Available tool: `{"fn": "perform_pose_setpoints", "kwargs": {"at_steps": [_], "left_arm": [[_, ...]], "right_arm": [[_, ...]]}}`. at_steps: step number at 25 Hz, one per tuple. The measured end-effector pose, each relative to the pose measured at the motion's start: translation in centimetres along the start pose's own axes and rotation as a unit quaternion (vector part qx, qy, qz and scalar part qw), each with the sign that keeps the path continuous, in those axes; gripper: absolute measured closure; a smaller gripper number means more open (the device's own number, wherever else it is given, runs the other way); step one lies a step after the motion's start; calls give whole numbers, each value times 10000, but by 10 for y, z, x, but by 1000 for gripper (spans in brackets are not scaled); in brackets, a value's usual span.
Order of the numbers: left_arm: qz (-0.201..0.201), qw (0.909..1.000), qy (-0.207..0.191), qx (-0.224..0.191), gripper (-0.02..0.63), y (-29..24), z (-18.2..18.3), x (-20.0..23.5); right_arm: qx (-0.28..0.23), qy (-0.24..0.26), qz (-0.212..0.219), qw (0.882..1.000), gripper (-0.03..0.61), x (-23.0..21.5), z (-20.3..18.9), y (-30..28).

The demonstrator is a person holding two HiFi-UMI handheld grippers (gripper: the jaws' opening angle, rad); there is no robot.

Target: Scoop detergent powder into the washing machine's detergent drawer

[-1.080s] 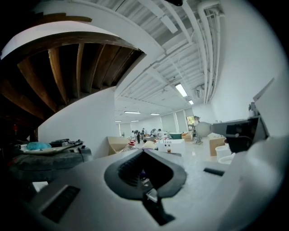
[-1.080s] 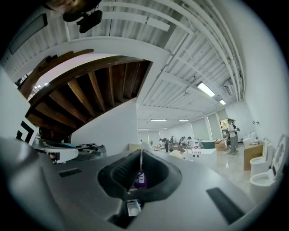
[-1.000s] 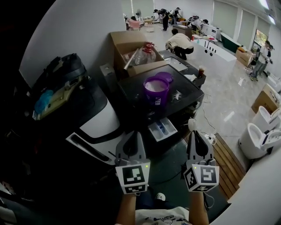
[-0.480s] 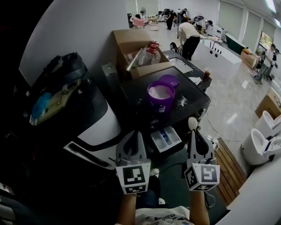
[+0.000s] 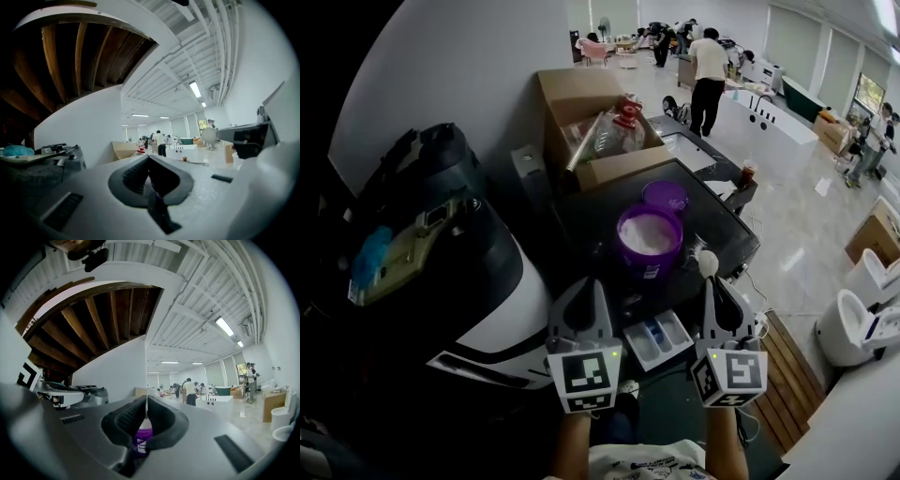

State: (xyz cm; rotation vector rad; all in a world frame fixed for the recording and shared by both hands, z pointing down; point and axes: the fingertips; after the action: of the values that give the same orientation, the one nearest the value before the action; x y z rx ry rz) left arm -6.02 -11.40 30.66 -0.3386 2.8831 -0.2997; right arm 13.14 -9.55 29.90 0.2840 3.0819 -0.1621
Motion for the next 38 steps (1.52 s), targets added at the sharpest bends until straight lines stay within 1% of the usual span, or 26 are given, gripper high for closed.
{"fn": "perform_pose_setpoints", "kwargs": {"at_steps": [5,8,16,22,29,38], "left_arm": [[-88,10000,-25,17,611,-48,12,12],[-148,9999,-21,22,612,-74,16,19],[-226,9997,3,68,611,-125,17,37],[-277,9995,-8,168,612,-146,9,46],[-293,9990,49,337,612,-160,-1,44],[-167,9982,116,560,611,-171,-4,34]], "right_arm": [[28,-5,-88,10000,557,-9,10,-49],[67,80,-136,9999,557,-13,13,-75],[340,81,-157,9993,557,-18,7,-130],[768,109,-50,9970,557,-13,-12,-155],[1106,172,67,9937,557,-16,-26,-169],[1614,347,479,9851,557,-22,-34,-186]]}}
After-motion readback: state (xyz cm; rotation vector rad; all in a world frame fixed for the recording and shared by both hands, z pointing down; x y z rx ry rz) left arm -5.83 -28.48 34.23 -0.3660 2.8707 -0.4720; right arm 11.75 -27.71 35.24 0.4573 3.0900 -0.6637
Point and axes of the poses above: the fingertips, and each gripper's own axes: y backward along the fingers, x to its left, z out of its top, and after that the axes turned 9 degrees about x, right-handed
